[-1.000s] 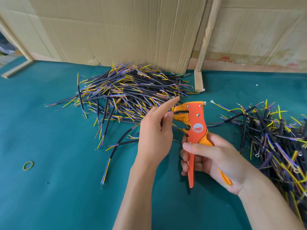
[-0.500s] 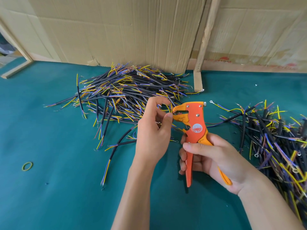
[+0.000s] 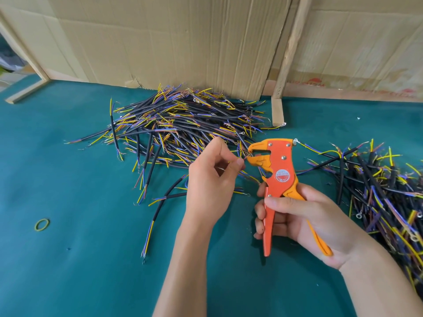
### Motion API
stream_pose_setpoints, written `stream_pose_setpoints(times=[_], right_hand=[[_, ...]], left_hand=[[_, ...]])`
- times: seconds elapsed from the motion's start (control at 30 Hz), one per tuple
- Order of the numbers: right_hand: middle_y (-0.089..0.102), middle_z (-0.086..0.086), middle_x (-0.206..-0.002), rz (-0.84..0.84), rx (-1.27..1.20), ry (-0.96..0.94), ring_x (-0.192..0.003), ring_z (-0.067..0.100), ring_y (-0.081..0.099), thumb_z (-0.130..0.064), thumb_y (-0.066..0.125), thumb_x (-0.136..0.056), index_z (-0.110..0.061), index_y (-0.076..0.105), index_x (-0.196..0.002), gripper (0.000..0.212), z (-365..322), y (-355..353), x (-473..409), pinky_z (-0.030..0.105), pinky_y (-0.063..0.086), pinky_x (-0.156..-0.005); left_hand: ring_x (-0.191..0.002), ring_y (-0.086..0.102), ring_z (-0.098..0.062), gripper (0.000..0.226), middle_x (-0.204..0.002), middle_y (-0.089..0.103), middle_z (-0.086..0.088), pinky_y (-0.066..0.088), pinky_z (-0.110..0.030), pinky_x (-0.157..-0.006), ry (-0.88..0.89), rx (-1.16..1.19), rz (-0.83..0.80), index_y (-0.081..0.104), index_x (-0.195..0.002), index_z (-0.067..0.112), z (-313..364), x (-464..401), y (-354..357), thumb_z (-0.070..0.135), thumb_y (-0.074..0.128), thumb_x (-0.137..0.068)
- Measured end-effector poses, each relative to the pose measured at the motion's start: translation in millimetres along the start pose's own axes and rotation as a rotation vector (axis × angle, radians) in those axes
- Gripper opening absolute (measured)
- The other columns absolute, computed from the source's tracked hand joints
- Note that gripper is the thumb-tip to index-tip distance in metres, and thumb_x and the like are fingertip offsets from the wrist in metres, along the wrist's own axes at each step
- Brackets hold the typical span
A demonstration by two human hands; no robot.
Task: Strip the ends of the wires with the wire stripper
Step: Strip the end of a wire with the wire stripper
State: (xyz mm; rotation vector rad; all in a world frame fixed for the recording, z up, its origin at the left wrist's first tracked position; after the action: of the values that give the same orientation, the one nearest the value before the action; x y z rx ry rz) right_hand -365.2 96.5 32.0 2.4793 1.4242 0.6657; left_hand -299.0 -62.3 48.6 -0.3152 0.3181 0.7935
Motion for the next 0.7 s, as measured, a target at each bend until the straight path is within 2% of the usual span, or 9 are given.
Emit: stream_pose_setpoints(times=[0.13, 0.27, 0.37, 0.5, 0.7], right_hand=[[0.062, 0.028, -0.087, -0.007, 0.011, 0.007, -0.074, 0.042, 0.064, -0.017, 0.082, -0.073, -0.005, 0.070, -0.104, 0.035, -2, -4, 2, 0.051, 0.057, -0.071], [0.062, 0.029, -0.088, -0.017, 0.035, 0.022, -0.075, 0.043, 0.063, -0.015, 0.083, -0.072, -0.003, 0.069, -0.105, 0.037, -3, -8, 5, 0.054, 0.057, -0.072], [0.062, 0.030, -0.089, -0.009, 0.056, 0.028, -0.075, 0.045, 0.063, -0.015, 0.084, -0.070, -0.002, 0.069, -0.106, 0.040, -3, -11, 6, 0.055, 0.056, -0.074], [0.062, 0.030, -0.091, -0.016, 0.065, 0.039, -0.077, 0.046, 0.063, -0.013, 0.085, -0.070, -0.002, 0.068, -0.109, 0.043, -3, -13, 6, 0.059, 0.056, -0.078], [0.064, 0.029, -0.091, -0.014, 0.089, 0.037, -0.078, 0.047, 0.064, -0.013, 0.086, -0.068, -0.004, 0.070, -0.106, 0.042, -2, -15, 6, 0.057, 0.057, -0.077]], left_hand=[[-0.063, 0.050, -0.028, 0.023, -0.068, 0.056, -0.007, 0.040, -0.035, -0.057, 0.016, -0.062, -0.002, 0.053, -0.076, 0.010, 0, 0, 0, 0.003, 0.072, -0.086], [-0.063, 0.049, -0.028, 0.020, -0.067, 0.054, -0.004, 0.041, -0.038, -0.058, 0.040, -0.102, -0.002, 0.054, -0.076, 0.009, 3, 1, 0, 0.001, 0.071, -0.085], [-0.063, 0.048, -0.023, 0.018, -0.067, 0.053, -0.002, 0.042, -0.035, -0.059, 0.077, -0.157, -0.012, 0.057, -0.075, 0.008, 7, 2, 1, -0.003, 0.067, -0.084], [-0.065, 0.050, -0.024, 0.019, -0.069, 0.060, -0.003, 0.045, -0.039, -0.064, 0.111, -0.191, -0.004, 0.058, -0.074, 0.009, 10, 3, 3, -0.009, 0.063, -0.079], [-0.076, 0.060, -0.024, 0.016, -0.075, 0.066, 0.002, 0.048, -0.041, -0.069, 0.162, -0.216, 0.038, 0.061, -0.074, 0.008, 12, 4, 4, -0.008, 0.063, -0.076]])
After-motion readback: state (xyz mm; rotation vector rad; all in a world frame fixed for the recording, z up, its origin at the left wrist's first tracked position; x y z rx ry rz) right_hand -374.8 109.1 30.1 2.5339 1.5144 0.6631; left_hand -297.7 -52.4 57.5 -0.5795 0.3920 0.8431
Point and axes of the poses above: each hand's wrist, its own x-axis away from the middle knuckle, its own y-axis out of the palm, z = x × y, the point moved 5 cm from there along -x, towards the middle knuckle
